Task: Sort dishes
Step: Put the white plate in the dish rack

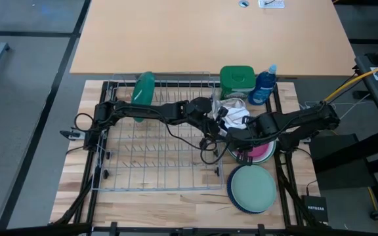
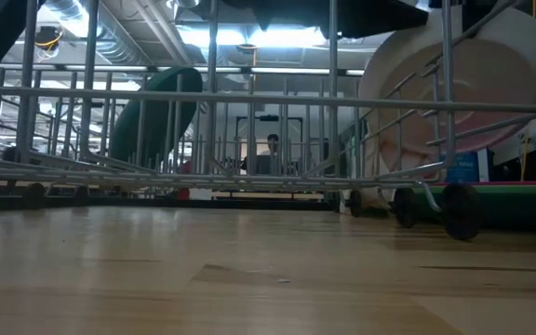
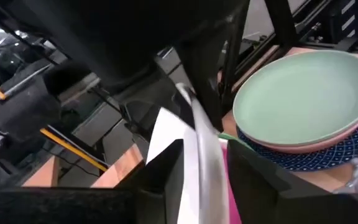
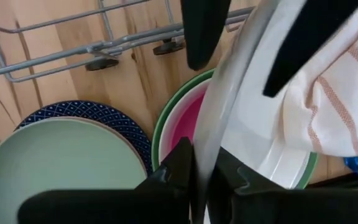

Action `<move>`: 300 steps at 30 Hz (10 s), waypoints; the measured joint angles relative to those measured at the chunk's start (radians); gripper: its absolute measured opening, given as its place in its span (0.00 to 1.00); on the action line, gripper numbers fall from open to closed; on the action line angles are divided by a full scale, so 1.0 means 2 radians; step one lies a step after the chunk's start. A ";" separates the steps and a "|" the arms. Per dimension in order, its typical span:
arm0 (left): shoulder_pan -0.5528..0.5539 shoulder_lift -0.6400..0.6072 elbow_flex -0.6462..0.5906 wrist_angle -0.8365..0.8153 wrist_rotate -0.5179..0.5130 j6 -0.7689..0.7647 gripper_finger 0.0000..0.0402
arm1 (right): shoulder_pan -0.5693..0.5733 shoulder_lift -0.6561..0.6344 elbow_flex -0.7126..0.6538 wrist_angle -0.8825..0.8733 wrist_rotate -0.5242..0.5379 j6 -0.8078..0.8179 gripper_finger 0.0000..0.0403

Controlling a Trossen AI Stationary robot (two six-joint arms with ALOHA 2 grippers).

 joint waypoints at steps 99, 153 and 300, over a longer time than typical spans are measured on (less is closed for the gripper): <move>0.021 -0.230 -0.002 -0.457 -0.390 -0.177 0.29 | -0.025 -0.167 0.125 0.162 0.224 0.019 0.04; 0.075 -0.230 -0.002 -0.565 -0.388 -0.225 0.29 | -0.425 0.088 0.147 0.352 -0.246 0.024 0.03; 0.088 -0.230 -0.089 -0.566 -0.387 -0.218 0.29 | -0.353 0.106 0.164 0.257 -0.092 0.119 0.05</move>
